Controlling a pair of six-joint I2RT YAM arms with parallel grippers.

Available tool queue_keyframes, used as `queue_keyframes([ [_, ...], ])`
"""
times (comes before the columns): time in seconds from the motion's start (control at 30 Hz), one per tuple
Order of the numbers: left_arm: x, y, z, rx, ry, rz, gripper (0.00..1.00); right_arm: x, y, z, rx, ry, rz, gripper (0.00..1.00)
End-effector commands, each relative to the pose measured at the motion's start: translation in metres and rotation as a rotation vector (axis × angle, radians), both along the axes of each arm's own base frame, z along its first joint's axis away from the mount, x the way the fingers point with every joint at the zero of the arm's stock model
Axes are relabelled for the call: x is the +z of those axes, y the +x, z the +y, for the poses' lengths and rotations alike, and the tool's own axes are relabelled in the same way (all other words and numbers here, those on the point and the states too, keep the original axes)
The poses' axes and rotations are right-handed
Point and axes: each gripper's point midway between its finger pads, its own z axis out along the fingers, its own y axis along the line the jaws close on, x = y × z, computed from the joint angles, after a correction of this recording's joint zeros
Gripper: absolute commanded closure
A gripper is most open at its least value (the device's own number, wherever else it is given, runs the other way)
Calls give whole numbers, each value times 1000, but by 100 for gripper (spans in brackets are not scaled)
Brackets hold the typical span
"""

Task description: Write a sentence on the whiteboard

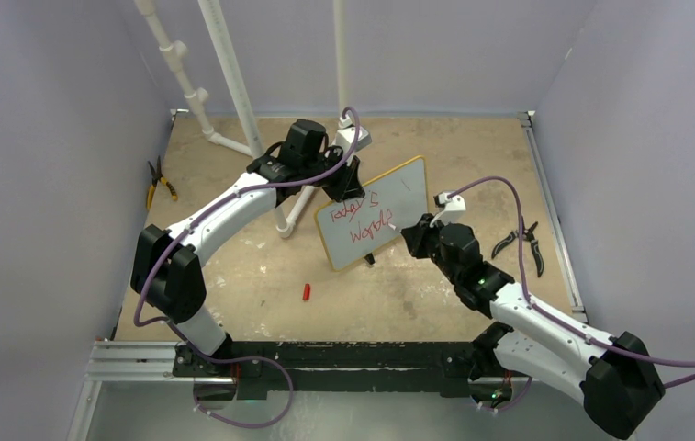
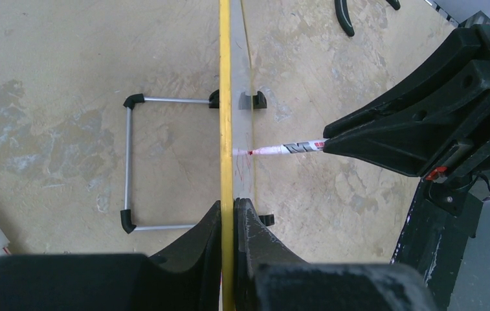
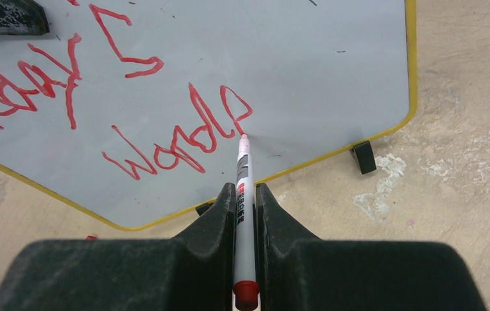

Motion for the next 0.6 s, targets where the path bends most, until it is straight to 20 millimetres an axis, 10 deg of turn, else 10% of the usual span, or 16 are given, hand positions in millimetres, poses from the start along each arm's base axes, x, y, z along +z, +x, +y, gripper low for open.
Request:
queue_keyframes([
  [0.0,5,1,-2,-20,-6,-28,100,5,5,-6,-48,15,-6,100],
  [0.57,5,1,-2,-19,-6,-29,100,45,6,-20,-106,54,-122,100],
])
